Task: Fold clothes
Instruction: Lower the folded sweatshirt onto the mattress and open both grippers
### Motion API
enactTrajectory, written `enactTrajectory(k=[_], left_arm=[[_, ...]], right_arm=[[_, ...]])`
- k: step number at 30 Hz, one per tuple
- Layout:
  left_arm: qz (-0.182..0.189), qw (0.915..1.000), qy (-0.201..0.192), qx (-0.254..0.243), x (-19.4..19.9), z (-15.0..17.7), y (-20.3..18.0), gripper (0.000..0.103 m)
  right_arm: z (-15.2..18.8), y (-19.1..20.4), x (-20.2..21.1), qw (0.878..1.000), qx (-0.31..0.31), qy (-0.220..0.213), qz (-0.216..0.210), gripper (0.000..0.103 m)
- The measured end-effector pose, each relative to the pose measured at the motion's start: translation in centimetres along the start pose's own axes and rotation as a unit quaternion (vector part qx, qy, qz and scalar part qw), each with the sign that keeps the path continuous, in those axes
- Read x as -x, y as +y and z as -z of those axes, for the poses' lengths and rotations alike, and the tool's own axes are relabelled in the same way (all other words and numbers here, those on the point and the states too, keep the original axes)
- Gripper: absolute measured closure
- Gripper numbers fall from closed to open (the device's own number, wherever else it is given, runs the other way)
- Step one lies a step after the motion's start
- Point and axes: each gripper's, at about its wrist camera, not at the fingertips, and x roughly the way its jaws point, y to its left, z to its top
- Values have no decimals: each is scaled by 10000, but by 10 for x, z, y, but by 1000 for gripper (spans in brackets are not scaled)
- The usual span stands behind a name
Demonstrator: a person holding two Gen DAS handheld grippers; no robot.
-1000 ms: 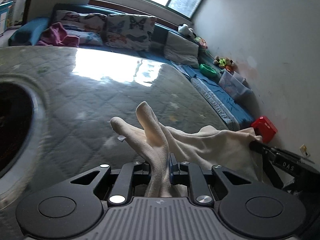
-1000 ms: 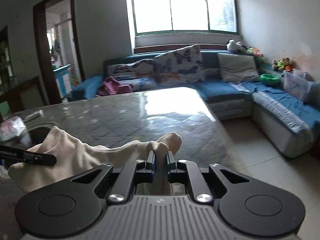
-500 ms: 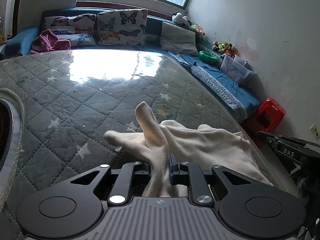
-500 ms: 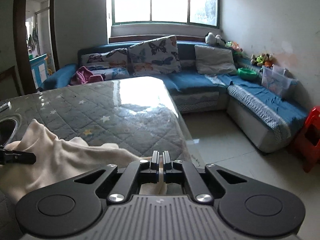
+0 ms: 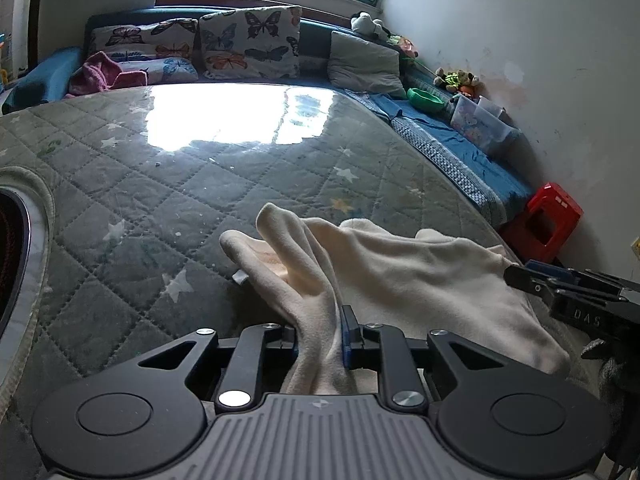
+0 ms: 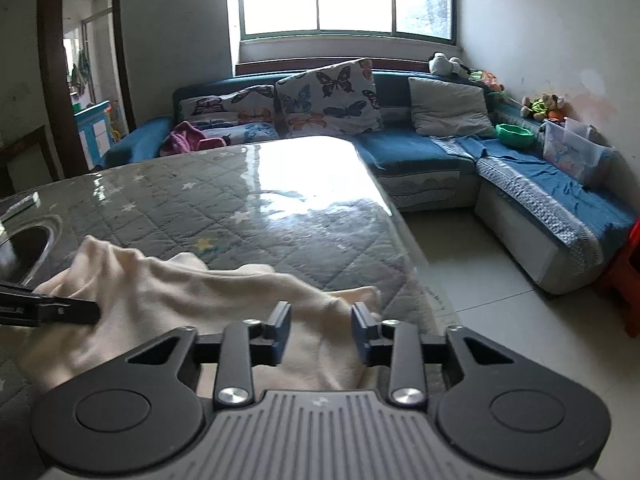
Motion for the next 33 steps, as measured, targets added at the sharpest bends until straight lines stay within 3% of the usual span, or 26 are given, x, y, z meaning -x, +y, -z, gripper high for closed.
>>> enactTrajectory(k=[6, 14, 20, 26, 33], left_arm=[[160, 9998, 92, 62, -1, 4, -3, 83], [165, 9998, 86, 68, 0, 4, 3, 79], [70, 10000, 19, -22, 2, 7, 3, 71], [-43, 10000, -32, 14, 9, 9, 12, 61], [-246, 9996, -146, 7, 19, 7, 22, 58]], right_arm=[[9, 5, -2, 9994, 307, 102, 156, 68], [15, 1, 8, 9995, 245, 27, 189, 68], [30, 12, 20, 9994, 355, 32, -26, 68], [40, -1, 25, 9996, 242, 37, 108, 67], [37, -15, 30, 9994, 142, 42, 316, 67]])
